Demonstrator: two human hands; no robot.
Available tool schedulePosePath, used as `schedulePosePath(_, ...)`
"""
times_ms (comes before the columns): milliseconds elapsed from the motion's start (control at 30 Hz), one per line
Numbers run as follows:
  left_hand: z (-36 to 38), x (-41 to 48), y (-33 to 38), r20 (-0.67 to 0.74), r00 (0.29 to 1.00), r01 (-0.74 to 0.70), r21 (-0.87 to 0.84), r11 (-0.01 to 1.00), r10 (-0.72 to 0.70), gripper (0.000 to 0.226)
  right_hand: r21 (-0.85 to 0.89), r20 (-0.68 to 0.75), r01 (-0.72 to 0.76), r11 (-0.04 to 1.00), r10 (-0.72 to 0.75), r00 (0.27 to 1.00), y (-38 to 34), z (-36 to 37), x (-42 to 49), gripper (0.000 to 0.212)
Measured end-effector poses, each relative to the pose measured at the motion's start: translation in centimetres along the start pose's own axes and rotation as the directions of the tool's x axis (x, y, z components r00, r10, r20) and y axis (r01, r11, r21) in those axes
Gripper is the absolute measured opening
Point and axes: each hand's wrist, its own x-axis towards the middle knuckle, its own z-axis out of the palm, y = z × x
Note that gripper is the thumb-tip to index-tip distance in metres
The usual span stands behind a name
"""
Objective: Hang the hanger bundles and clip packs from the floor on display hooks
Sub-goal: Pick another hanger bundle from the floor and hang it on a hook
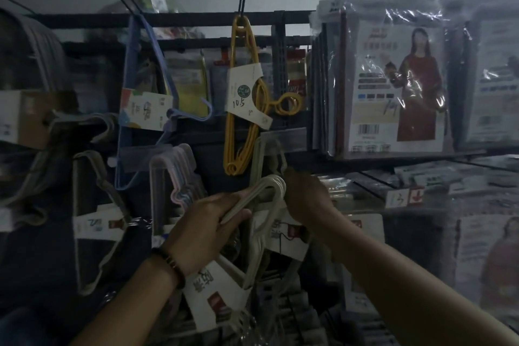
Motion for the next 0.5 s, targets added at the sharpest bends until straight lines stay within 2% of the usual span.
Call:
schedulePosePath(100,-1.2,-0.6,0.0,-0.039,0.999,0.027,0.049,0.998,-0.025,0.037,-0.035,-0.009,-0.035,0.999,0.034,0.999,-1.2,0.6,1.7,0.036)
schedulePosePath(200,-2.4,-1.7,0.0,-0.108,0.992,0.062,0.011,0.998,-0.060,0.038,-0.095,-0.038,-0.047,0.994,0.044,0.998,-1.0,2.4,3.1,0.045)
schedulePosePath(300,-3.2,-3.5,-0.5,-0.211,0.968,0.129,-0.037,0.991,-0.134,0.027,-0.167,0.103,-0.083,0.982,0.101,0.990,-0.7,3.7,3.7,0.060)
schedulePosePath(367,-3.6,-4.6,-0.9,-0.312,0.928,0.195,-0.066,0.979,-0.206,0.028,-0.190,0.175,-0.144,0.971,0.178,0.968,-1.3,3.0,3.3,0.069)
schedulePosePath(433,-4.0,-5.7,-1.0,-0.409,0.879,0.250,-0.042,0.967,-0.245,0.033,-0.158,0.178,-0.134,0.978,0.161,0.971,-2.1,1.1,2.5,0.065)
schedulePosePath(500,-4.6,-6.7,-0.9,-0.481,0.841,0.275,-0.017,0.961,-0.248,0.031,-0.004,0.155,-0.060,0.998,0.060,0.986,-2.9,-1.2,1.0,0.043)
